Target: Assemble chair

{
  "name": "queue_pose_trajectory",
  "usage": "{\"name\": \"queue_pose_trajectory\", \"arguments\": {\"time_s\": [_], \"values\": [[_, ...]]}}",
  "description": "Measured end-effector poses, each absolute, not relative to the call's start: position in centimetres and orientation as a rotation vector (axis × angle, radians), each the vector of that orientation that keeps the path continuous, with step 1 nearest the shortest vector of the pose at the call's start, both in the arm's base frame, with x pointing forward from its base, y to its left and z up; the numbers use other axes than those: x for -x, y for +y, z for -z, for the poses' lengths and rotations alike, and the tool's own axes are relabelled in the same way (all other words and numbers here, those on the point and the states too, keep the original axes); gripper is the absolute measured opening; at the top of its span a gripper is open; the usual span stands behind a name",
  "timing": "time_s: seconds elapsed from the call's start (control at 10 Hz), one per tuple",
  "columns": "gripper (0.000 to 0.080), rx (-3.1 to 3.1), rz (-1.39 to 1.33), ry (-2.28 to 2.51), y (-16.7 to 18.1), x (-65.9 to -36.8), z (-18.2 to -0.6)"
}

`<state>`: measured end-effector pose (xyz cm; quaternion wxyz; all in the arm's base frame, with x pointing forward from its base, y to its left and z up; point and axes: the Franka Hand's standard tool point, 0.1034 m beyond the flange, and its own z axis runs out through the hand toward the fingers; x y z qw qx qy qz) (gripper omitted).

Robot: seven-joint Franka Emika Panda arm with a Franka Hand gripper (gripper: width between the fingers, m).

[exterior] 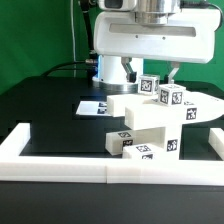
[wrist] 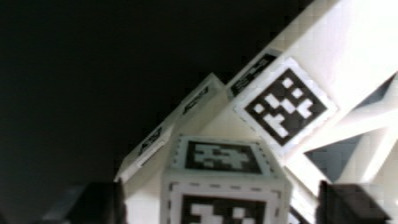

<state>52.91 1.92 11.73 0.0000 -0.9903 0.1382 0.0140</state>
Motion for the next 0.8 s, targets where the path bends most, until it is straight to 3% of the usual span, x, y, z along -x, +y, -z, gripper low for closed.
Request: {"name": "queue_pose_trajectory", "arguments": {"time_s": [0.1, 0.8], "values": [[0.0631, 3.127, -0.041, 0.272, 2.01, -52.92, -11.81], [0.0649, 3.085, -0.033, -0.536, 2.24, -52.89, -11.96]]}}
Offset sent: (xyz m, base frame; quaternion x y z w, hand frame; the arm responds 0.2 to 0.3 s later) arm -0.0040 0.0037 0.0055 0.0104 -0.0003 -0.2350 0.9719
